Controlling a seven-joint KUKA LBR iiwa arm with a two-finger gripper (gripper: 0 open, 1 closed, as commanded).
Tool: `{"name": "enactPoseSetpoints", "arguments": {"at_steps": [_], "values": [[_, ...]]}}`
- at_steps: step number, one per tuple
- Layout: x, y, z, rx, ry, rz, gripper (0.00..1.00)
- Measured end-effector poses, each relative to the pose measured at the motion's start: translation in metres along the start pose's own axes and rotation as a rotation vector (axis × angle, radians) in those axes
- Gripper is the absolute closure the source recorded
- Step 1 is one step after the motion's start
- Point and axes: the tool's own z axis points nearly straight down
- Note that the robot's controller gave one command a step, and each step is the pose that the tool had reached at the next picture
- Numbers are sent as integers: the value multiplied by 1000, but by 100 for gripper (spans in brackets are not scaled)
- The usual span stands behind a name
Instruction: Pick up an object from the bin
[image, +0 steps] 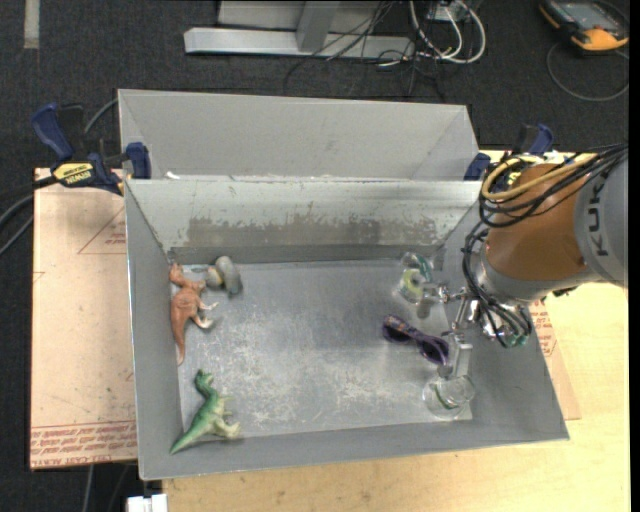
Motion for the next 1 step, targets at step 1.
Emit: {"name": "enactPoseSetpoints", "arguments": {"at_steps": [1], "values": [[0,11,19,0,-3,103,100]]}}
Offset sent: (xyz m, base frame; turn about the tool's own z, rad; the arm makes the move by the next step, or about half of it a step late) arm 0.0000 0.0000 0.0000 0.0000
